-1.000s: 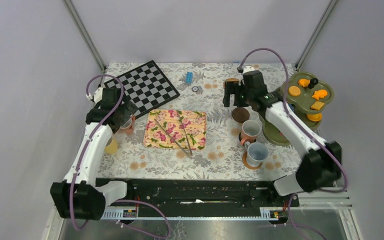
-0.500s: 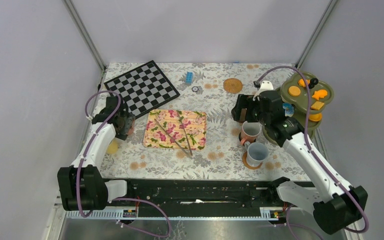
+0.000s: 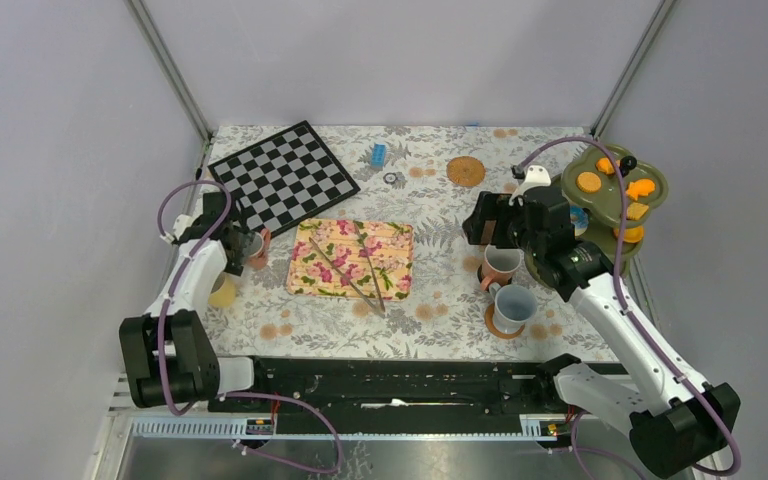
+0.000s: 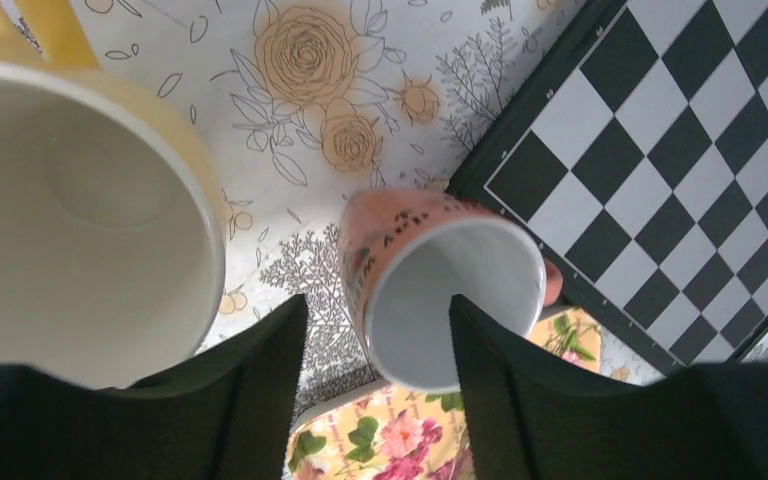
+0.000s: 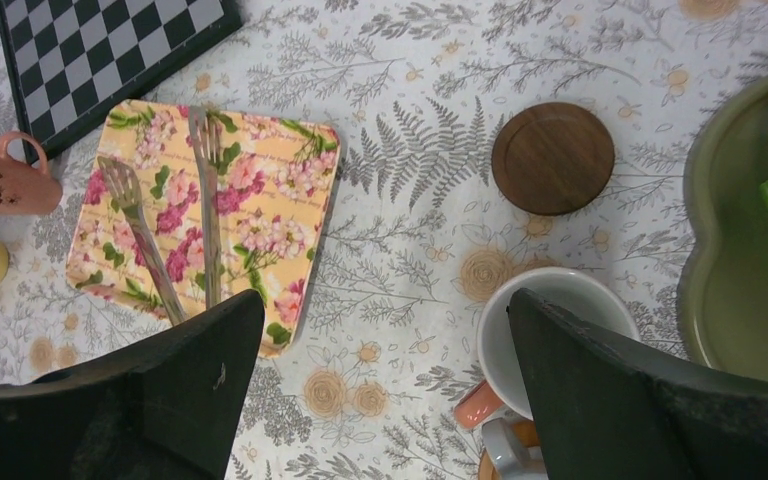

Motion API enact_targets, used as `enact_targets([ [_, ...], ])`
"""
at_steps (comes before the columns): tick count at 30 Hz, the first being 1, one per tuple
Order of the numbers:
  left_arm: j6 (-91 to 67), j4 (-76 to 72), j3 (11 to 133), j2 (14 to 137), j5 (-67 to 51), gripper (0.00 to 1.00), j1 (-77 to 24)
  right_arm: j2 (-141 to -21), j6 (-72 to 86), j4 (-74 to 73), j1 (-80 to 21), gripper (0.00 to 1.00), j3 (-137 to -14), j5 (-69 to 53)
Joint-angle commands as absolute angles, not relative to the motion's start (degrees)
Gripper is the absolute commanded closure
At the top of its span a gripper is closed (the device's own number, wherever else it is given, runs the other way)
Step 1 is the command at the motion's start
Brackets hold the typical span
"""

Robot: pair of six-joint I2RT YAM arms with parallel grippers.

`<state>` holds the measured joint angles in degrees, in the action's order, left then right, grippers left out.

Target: Serve the afternoon tea

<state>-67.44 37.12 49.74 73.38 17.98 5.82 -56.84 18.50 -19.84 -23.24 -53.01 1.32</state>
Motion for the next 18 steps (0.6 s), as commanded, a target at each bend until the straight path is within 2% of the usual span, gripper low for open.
enact_targets([
  [1, -64.9, 32.6, 49.3, 75.9, 15.0, 0.46, 8.3, -57.7, 19.9, -18.1, -23.2, 0.00, -52.7, -2.0],
  [4, -64.2, 31.8, 49.3, 77.5, 13.3, 0.56, 8.5, -58.2, 18.2, -17.9, -23.3, 0.01, -52.9, -5.0],
  [9, -61.6, 31.2, 49.6, 78.0, 12.7, 0.80, 8.5, -58.1, 16.3, -16.1, -23.2, 0.02, -51.8, -8.6],
  [12, -59.3, 31.4, 49.3, 77.8, 12.6, 0.88, 8.5, -59.3, 14.6, -15.7, -23.2, 0.02, -51.8, -11.8],
  [14, -57.1, 32.5, 49.8, 77.9, 13.0, 0.99, 8.5, -60.4, 14.0, -15.2, -23.2, 0.02, -51.8, -13.2],
  [18, -53.7, 34.3, 50.6, 75.5, 13.4, 1.00, 8.5, -62.8, 11.2, -14.9, -25.8, 0.02, -52.6, -13.9],
])
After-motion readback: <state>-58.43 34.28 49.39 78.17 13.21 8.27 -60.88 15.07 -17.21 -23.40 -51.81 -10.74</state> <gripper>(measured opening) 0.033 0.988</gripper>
